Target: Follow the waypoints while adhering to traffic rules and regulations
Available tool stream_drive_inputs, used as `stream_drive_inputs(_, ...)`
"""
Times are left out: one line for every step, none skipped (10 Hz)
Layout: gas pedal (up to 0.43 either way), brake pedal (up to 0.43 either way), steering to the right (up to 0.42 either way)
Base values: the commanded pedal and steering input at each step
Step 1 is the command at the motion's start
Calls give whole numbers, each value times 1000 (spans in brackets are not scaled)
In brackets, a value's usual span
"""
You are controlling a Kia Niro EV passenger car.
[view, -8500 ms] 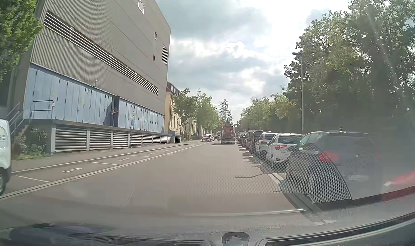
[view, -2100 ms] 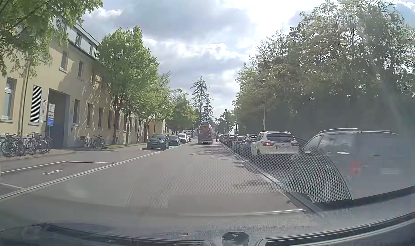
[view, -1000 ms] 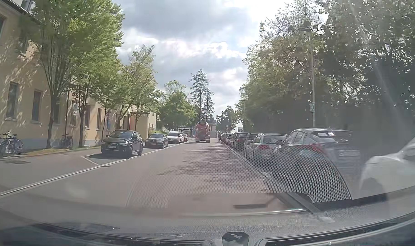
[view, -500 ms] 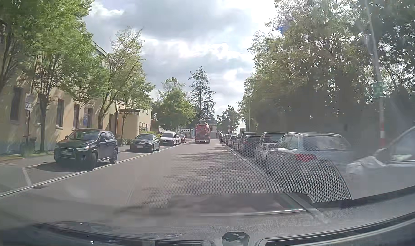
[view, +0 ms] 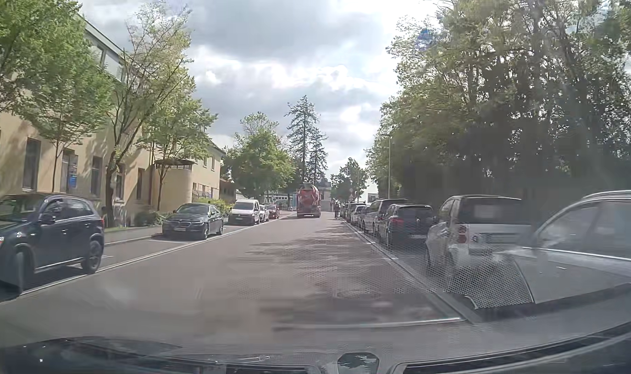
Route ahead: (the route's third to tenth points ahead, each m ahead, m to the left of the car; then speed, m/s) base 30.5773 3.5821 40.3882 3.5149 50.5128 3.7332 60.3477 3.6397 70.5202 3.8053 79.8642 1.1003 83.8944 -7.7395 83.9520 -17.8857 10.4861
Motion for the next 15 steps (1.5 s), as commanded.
stream_drive_inputs(0,0,0)
stream_drive_inputs(0,0,0)
stream_drive_inputs(0,0,0)
stream_drive_inputs(0,0,0)
stream_drive_inputs(0,0,0)
stream_drive_inputs(0,0,0)
stream_drive_inputs(0,0,0)
stream_drive_inputs(0,0,0)
stream_drive_inputs(0,0,0)
stream_drive_inputs(0,0,0)
stream_drive_inputs(0,0,0)
stream_drive_inputs(0,0,1)
stream_drive_inputs(0,0,1)
stream_drive_inputs(0,0,2)
stream_drive_inputs(0,0,3)
